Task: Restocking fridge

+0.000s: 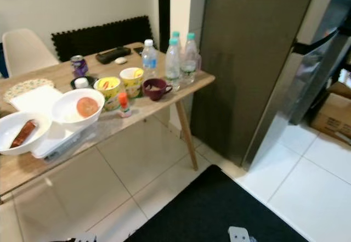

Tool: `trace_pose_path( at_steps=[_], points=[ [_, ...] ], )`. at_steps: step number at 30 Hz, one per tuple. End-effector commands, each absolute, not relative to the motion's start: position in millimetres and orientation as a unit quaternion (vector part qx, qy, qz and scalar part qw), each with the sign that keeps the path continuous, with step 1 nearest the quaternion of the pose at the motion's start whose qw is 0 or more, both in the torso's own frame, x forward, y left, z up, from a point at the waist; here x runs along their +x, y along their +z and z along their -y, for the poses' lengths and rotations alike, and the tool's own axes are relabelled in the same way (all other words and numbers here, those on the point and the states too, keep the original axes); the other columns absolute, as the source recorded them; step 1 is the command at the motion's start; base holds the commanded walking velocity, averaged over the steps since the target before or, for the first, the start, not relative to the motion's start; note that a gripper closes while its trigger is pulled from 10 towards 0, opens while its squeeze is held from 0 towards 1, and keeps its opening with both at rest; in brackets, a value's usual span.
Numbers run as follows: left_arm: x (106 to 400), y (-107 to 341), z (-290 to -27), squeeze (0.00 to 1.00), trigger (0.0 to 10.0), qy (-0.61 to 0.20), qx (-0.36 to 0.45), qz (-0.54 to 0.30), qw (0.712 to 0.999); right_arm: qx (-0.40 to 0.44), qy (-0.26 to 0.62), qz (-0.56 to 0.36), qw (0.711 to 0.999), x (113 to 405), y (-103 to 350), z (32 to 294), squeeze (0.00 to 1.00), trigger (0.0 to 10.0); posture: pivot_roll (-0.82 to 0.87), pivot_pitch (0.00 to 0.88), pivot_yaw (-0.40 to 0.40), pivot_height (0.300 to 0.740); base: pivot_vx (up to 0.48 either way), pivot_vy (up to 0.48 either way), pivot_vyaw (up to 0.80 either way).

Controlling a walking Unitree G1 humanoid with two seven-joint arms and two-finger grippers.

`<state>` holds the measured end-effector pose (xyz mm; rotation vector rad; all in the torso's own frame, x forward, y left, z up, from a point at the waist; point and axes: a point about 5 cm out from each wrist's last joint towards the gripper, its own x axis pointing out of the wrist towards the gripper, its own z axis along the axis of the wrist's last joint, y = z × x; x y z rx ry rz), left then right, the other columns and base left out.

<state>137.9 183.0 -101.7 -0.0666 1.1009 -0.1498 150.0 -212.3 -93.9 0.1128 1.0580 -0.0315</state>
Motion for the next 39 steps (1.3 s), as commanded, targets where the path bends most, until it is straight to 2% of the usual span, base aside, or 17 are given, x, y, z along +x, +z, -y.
trace_pose_path(
  at_steps=[1,4,9,39],
  points=[
    [136.6,-102.1,-184.7,0.0,10.0,-0.064,-0.035,-0.524,0.848,0.057,-0.014,-0.505,0.861,149.6,-94.5,209.8,0.0,10.0,-0.01,0.0,-0.023,0.74,0.0,0.0,0.0],
    [136.7,-102.1,-184.8,0.0,10.0,-0.064,-0.034,-0.524,0.849,0.051,-0.008,-0.505,0.862,149.9,-94.4,209.5,0.0,10.0,-0.01,0.0,-0.024,0.74,0.0,0.0,0.0],
    [136.9,-102.0,-184.9,0.0,10.0,-0.064,-0.032,-0.523,0.849,0.042,0.018,-0.505,0.862,151.3,-94.2,205.2,0.0,10.0,-0.01,0.0,-0.024,0.74,0.0,0.0,0.79],
    [137.8,-102.0,-181.3,0.0,10.0,-0.073,-0.031,-0.522,0.849,0.043,0.028,-0.501,0.864,152.2,-93.9,203.1,0.0,10.0,-0.01,0.0,-0.024,0.74,0.0,0.0,0.77]
  ],
)
